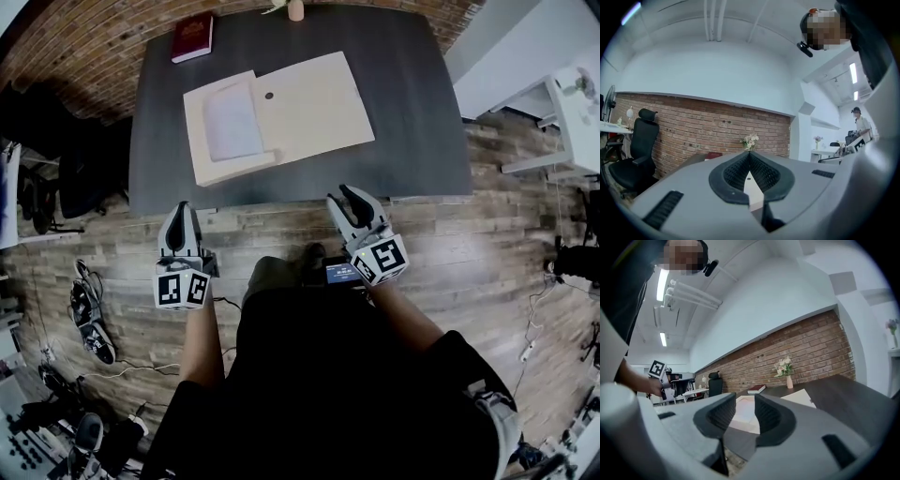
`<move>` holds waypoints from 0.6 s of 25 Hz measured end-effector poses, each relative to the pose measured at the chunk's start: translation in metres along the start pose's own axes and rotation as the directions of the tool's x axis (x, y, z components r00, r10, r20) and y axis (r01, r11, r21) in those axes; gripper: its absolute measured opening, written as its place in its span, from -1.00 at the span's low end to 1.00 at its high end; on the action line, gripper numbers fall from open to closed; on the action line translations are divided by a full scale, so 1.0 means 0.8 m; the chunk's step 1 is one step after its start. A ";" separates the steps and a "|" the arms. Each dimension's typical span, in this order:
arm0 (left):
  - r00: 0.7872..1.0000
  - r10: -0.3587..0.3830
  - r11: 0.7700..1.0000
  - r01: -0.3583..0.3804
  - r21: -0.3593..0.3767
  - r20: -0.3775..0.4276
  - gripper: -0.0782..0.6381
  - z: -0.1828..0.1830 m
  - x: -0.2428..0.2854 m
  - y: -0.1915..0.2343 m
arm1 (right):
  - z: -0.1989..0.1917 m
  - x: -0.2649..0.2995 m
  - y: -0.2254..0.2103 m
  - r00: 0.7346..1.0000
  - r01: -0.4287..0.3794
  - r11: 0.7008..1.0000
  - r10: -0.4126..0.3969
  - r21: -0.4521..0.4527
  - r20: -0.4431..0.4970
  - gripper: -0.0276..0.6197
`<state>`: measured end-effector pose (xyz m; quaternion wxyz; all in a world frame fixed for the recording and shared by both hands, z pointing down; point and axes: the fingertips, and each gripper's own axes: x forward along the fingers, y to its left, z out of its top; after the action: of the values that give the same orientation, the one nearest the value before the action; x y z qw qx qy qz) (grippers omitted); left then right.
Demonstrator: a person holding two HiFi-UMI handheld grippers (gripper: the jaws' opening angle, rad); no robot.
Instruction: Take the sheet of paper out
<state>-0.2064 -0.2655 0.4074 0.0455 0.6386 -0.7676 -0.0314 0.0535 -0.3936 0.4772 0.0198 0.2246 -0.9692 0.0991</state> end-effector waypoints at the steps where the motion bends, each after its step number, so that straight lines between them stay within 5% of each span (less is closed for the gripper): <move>1: 1.000 0.004 1.000 -0.004 -0.008 -0.001 -0.79 -0.001 0.007 0.003 | -0.003 0.007 -0.004 1.000 -0.003 1.000 0.003 0.007 -0.011 -0.52; 15: 0.996 -0.080 0.996 0.078 -0.034 -0.045 -0.79 -0.031 0.178 0.118 | 0.014 0.209 -0.051 0.993 -0.003 1.000 0.003 0.008 -0.115 -0.52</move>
<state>-0.3220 -0.3881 0.4462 0.0721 0.6681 -0.7399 -0.0307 -0.0787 -0.5040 0.4876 0.0748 0.2170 -0.9664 0.1155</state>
